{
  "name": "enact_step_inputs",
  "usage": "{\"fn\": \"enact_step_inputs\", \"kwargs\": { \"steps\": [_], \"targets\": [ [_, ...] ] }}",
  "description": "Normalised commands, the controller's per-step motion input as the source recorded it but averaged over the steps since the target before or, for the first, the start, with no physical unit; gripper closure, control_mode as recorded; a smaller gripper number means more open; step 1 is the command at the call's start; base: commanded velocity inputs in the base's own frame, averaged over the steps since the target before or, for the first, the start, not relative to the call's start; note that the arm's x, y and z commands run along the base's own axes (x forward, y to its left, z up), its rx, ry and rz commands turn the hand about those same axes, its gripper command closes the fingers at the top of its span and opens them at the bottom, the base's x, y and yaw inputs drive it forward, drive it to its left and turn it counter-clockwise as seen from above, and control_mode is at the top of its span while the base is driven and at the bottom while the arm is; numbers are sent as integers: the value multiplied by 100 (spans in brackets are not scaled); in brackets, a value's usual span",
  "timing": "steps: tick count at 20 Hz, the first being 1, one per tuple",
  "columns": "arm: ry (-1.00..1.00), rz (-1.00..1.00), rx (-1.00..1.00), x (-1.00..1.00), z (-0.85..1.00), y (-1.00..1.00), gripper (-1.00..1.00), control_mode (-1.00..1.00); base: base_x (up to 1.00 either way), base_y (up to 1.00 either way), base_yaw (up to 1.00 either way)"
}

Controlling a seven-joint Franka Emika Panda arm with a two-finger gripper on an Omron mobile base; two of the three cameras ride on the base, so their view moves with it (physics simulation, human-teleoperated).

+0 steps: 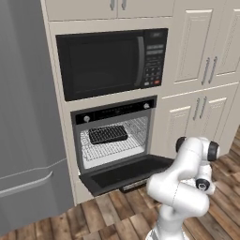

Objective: Take the baked cake out of the oven and place it on the plate for cooling. Then close the oven door.

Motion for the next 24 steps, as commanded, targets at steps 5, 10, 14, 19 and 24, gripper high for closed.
{"fn": "enact_step_inputs", "kwargs": {
  "steps": [5,10,14,19,24],
  "targets": [
    [-47,6,0,100,78,92,-100,-100,0,0,0],
    [-51,0,0,100,56,100,-100,-100,0,0,0],
    [-51,0,-1,100,56,100,-100,-100,0,0,0],
    [-48,0,-6,100,38,100,-100,-100,0,0,0],
    [-43,0,-12,100,8,100,-100,-100,0,0,0]
  ]
}}
